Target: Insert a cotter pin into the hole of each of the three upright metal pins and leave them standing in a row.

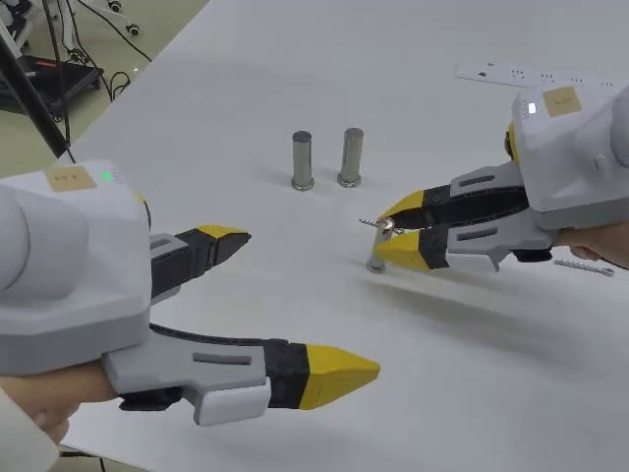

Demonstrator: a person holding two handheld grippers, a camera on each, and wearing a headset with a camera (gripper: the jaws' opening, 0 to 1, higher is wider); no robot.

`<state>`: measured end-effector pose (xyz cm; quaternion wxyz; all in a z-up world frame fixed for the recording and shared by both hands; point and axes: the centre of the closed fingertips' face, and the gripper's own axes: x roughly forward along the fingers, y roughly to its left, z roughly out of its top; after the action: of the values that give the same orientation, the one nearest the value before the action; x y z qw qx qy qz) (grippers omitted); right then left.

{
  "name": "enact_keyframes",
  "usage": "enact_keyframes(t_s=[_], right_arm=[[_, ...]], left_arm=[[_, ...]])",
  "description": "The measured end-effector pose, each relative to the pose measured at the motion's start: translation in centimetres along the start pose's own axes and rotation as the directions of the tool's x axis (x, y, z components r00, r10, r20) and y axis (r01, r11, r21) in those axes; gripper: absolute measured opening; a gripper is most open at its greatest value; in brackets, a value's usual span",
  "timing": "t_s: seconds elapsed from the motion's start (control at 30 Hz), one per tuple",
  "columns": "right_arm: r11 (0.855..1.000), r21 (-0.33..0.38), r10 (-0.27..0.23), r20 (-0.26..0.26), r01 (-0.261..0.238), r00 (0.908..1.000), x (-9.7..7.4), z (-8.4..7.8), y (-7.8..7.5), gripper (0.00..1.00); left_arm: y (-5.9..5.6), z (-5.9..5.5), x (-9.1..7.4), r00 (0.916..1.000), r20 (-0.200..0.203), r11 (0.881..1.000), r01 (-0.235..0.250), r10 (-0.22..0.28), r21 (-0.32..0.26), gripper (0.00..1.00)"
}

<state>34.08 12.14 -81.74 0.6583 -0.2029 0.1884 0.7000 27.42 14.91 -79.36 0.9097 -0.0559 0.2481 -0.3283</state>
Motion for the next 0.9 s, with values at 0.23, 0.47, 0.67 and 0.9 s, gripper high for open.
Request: enact_keyframes(t_s=[0.23,0.47,0.67,0.9], right_arm=[[0.996,0.044,-0.076,0.044,0.074,0.9961,-1.6,0.9,-0.5,0.25],[0.969,0.156,-0.208,0.099,0.191,0.9732,-5.3,1.2,-1.4,0.38],[0.946,0.230,-0.256,0.105,0.228,0.9609,-7.8,0.4,-0.5,0.41],[0.912,0.270,-0.341,0.088,0.308,0.9358,-10.8,-0.3,0.4,0.52]], left_arm=[[-0.3,0.7,0.0,1.0000,0.005,1.000,0.004,-0.004,0.020,0.99],[-0.4,1.0,0.1,1.0000,0.002,0.999,0.007,-0.007,0.038,0.99],[-0.5,1.4,-0.1,0.9999,0.012,0.999,0.011,-0.012,0.031,0.99],[-0.5,1.9,-0.4,0.9996,0.022,0.999,0.020,-0.020,0.028,0.99]])
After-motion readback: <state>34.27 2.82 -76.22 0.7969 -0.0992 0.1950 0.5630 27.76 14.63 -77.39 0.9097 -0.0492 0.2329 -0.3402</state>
